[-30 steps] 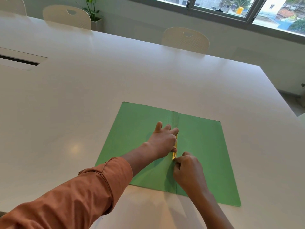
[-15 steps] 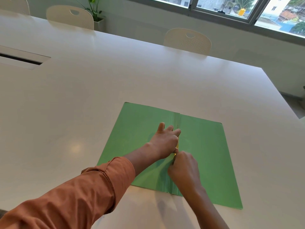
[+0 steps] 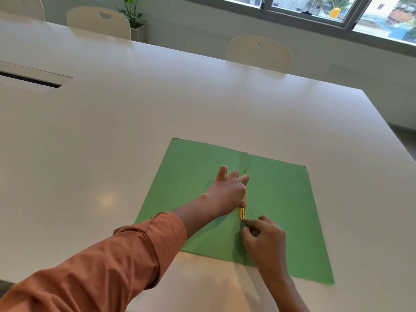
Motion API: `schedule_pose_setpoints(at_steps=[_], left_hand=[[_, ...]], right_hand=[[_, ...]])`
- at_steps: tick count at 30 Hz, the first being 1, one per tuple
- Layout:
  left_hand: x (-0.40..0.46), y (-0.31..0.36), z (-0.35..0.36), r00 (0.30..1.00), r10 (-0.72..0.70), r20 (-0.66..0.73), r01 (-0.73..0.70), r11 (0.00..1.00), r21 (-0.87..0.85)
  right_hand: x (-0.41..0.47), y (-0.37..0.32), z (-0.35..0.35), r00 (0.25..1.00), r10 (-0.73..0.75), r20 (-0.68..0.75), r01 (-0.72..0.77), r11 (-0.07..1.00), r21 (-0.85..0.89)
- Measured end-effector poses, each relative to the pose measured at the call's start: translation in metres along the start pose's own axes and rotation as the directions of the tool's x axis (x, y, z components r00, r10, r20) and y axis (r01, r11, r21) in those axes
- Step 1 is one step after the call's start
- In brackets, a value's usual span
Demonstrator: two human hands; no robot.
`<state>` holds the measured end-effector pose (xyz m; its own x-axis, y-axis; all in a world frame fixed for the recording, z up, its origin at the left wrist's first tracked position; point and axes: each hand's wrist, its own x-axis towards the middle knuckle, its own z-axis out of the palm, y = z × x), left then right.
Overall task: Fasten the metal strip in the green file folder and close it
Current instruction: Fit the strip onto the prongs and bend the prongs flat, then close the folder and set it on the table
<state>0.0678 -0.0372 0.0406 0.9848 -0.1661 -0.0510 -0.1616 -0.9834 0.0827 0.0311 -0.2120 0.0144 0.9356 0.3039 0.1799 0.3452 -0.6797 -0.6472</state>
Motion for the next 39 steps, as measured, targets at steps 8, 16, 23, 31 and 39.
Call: schedule_pose_setpoints(at_steps=[8,16,23,31,39], left_hand=[[-0.001,-0.002,0.012,0.997,0.002,-0.083,-0.005,0.999,-0.040],[-0.013,-0.062,0.021,0.851,-0.433,-0.297,0.277,0.851,-0.445],[-0.015,-0.170,0.007,0.674,-0.734,-0.088,0.703,0.673,-0.230],[-0.004,-0.200,-0.004,0.668,-0.742,-0.059,0.691,0.648,-0.321],[0.005,-0.212,-0.021,0.662,-0.746,0.069,0.627,0.501,-0.596]], right_hand=[[-0.007,0.005,0.001,0.995,-0.093,0.040,0.093,0.996,-0.012],[-0.022,0.017,-0.004,0.994,-0.112,-0.017,0.113,0.978,0.177],[-0.021,0.033,-0.006,1.000,0.006,0.027,-0.016,0.921,0.390],[-0.021,0.037,-0.008,0.997,0.051,0.052,-0.070,0.876,0.478],[-0.019,0.037,-0.008,0.994,0.096,0.046,-0.106,0.852,0.513]])
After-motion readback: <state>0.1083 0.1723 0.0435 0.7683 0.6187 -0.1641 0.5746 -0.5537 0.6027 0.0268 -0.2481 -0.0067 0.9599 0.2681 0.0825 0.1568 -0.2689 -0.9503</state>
